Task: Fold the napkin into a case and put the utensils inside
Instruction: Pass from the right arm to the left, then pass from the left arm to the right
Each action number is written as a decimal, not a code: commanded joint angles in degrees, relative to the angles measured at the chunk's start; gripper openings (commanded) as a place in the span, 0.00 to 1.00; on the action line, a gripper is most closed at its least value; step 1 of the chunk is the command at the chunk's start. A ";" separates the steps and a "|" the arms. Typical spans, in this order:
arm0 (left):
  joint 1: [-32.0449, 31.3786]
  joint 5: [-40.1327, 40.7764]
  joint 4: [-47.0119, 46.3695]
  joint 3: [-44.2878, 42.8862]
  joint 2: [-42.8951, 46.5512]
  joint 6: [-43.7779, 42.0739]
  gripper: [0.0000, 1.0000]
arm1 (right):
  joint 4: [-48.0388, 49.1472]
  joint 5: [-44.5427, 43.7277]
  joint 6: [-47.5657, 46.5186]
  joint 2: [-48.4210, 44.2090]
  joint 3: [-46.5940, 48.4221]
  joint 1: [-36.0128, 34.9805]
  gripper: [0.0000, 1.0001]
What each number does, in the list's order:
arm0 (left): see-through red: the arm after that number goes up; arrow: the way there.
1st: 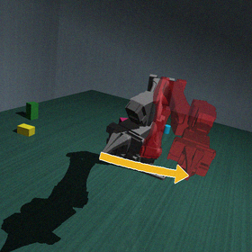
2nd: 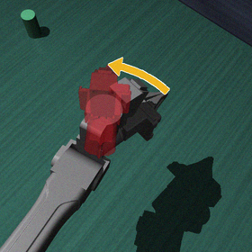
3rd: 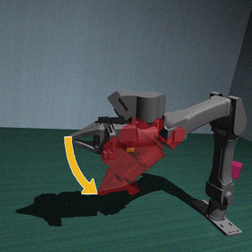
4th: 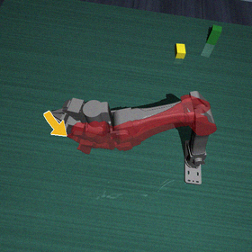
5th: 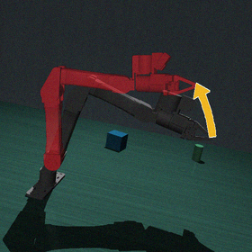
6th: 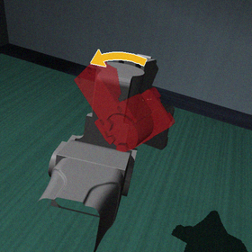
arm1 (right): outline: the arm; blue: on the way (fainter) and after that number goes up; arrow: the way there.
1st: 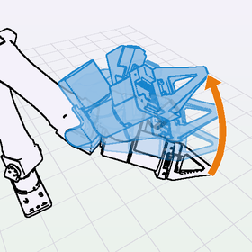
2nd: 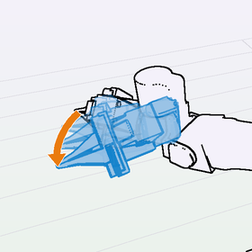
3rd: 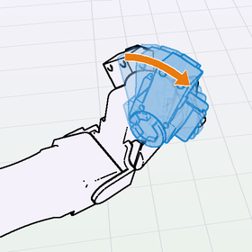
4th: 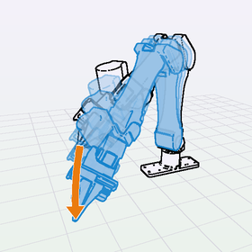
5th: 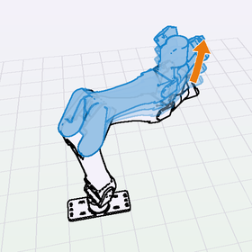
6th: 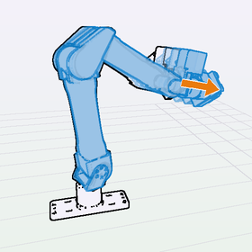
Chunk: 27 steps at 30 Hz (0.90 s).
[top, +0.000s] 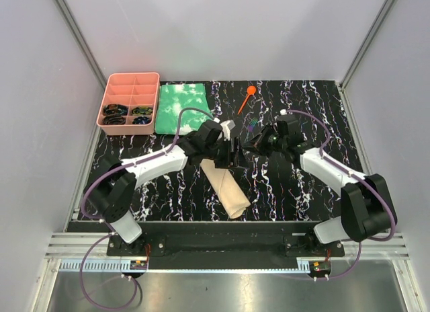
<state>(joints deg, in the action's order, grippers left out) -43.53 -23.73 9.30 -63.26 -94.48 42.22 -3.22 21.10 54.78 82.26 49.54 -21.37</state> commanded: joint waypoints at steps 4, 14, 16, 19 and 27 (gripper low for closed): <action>-0.15 3.51 1.07 -1.77 1.31 -1.43 0.57 | 6.65 4.91 7.09 -5.79 -2.60 0.01 0.00; -0.07 0.09 1.33 -1.34 2.45 -4.68 0.00 | 3.93 5.87 3.87 -13.35 -7.45 -0.17 0.00; -0.07 -1.22 3.78 -0.81 4.21 -7.13 0.00 | -6.66 8.42 -9.68 -11.44 -0.55 -0.17 0.36; 0.28 -3.86 11.66 0.16 7.54 -12.74 0.00 | -25.65 8.44 -25.47 -10.10 8.78 -0.17 0.62; 0.46 -11.95 25.15 7.18 20.19 -23.05 0.00 | -35.18 9.36 -48.62 -15.47 11.46 -0.08 0.82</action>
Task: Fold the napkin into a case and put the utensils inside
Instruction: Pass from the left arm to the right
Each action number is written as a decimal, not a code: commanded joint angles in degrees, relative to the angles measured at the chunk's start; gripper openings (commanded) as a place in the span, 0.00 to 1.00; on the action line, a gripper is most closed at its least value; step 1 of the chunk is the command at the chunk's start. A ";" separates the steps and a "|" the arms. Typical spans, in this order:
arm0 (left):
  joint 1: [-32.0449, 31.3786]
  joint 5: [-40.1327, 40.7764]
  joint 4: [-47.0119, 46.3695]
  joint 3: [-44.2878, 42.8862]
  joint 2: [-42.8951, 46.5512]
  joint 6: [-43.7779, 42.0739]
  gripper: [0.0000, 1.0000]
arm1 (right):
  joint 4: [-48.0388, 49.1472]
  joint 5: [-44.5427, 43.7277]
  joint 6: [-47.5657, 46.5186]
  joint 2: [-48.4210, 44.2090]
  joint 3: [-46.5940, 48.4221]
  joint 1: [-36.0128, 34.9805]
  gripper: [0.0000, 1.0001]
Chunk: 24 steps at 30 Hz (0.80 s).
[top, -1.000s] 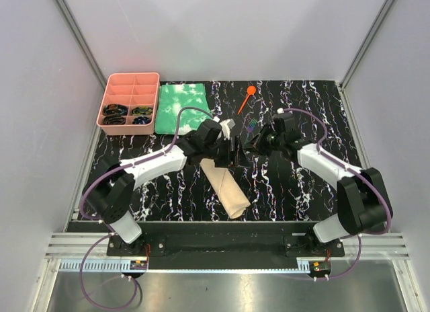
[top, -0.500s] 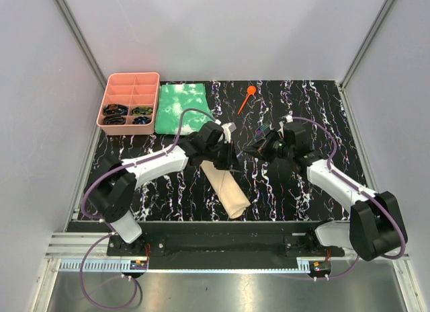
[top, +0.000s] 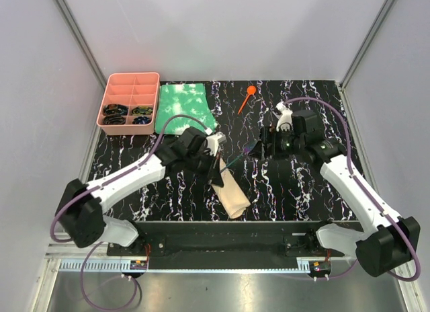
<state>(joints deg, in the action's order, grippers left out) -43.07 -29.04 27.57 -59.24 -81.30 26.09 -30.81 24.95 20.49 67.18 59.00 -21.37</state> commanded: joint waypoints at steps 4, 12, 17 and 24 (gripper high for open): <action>0.00 -9.54 9.60 6.15 12.73 -8.50 0.00 | -6.72 8.62 -15.75 0.41 0.68 -0.08 0.71; 0.00 -12.62 11.10 9.23 19.94 -9.04 0.00 | -4.88 20.22 -16.36 2.69 0.50 -0.08 0.59; 0.00 -14.20 11.19 10.38 22.05 -8.77 0.00 | -2.86 27.16 -14.87 4.19 -0.29 -0.08 0.54; 0.09 -14.56 11.71 9.68 22.41 -9.39 0.00 | -0.57 31.56 -12.76 5.68 -1.43 -0.17 0.07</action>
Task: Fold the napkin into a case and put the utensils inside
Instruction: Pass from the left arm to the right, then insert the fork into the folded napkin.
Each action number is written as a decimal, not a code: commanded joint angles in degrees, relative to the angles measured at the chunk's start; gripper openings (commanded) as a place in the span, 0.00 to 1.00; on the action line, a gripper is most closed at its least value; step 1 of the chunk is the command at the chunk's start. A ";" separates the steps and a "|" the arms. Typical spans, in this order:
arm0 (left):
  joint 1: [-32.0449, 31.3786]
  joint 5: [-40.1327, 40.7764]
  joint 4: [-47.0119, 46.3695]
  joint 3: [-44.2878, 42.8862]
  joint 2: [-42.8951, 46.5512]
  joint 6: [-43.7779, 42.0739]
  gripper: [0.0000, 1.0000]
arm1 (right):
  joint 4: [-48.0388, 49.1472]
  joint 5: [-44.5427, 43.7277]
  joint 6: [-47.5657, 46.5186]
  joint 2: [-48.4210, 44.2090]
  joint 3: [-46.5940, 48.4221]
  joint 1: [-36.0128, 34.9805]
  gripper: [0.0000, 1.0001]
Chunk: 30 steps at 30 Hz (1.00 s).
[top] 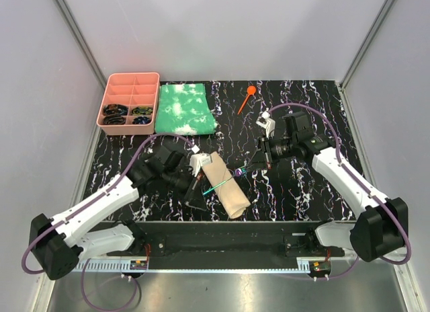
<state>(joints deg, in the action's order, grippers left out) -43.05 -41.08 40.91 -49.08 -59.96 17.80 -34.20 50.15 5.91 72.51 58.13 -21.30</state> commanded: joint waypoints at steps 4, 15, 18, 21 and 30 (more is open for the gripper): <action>5.32 6.00 0.14 -3.65 1.60 1.96 0.33 | 5.53 1.11 9.86 -3.15 -3.27 -0.23 0.00; 14.83 32.49 -17.30 -2.69 3.64 19.53 0.69 | 8.45 -28.69 54.01 -27.04 -26.30 -0.15 0.00; 14.75 27.39 -24.01 -1.54 -3.73 22.00 0.42 | 3.81 -33.70 58.24 -33.72 -28.86 -0.23 0.00; 14.75 24.13 -27.44 -3.12 -12.26 22.10 0.26 | 0.36 -37.84 62.97 -40.92 -31.74 -0.23 0.00; 14.66 22.09 -32.11 -8.92 -28.09 23.15 0.05 | -2.36 -40.92 66.86 -49.40 -37.04 -0.32 0.00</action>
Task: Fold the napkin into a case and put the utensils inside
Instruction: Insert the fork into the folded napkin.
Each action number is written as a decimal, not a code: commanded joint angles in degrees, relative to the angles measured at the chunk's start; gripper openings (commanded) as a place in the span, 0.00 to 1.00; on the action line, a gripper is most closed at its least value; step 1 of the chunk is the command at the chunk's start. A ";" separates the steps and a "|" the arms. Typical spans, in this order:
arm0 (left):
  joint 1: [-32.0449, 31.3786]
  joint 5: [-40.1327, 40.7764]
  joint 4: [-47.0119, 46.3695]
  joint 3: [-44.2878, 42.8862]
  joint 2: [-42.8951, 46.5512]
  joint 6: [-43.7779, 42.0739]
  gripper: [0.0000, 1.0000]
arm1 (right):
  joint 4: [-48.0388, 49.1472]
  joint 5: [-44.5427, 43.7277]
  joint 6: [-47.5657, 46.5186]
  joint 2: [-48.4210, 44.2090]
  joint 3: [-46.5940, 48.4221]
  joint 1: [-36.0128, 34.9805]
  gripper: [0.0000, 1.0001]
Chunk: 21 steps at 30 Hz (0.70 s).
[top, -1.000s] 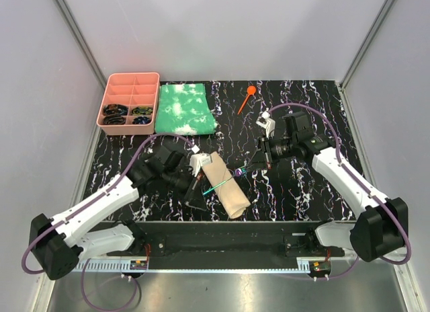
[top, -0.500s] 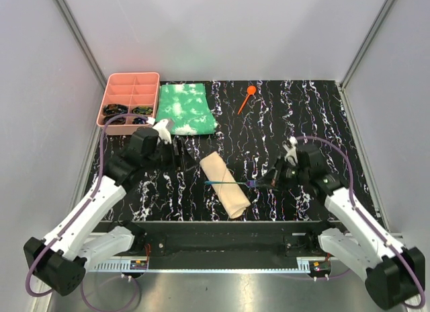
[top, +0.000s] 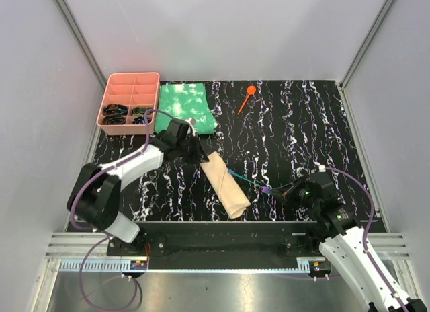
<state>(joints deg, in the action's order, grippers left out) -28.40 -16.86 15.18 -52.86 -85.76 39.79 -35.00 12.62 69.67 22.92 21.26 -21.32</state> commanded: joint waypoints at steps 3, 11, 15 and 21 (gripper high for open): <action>0.10 -0.98 -7.00 -6.02 -4.77 1.61 0.04 | -1.30 -3.31 3.19 -0.33 -0.60 -0.21 0.00; -0.07 -0.45 -8.50 -5.85 -8.29 2.84 0.03 | -0.68 -1.81 2.23 -0.85 -0.78 -0.21 0.00; -0.42 -0.54 -8.68 -5.59 -8.28 2.84 0.03 | -0.77 -0.32 1.70 -0.16 -0.60 -0.21 0.00; -1.22 -0.36 -8.94 -6.20 -9.34 2.92 0.03 | 0.64 1.70 0.20 2.13 -1.22 -0.21 0.00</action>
<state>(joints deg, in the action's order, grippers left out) -28.93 -17.21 9.30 -57.21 -94.26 42.37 -36.47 12.71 71.24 24.08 20.27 -21.32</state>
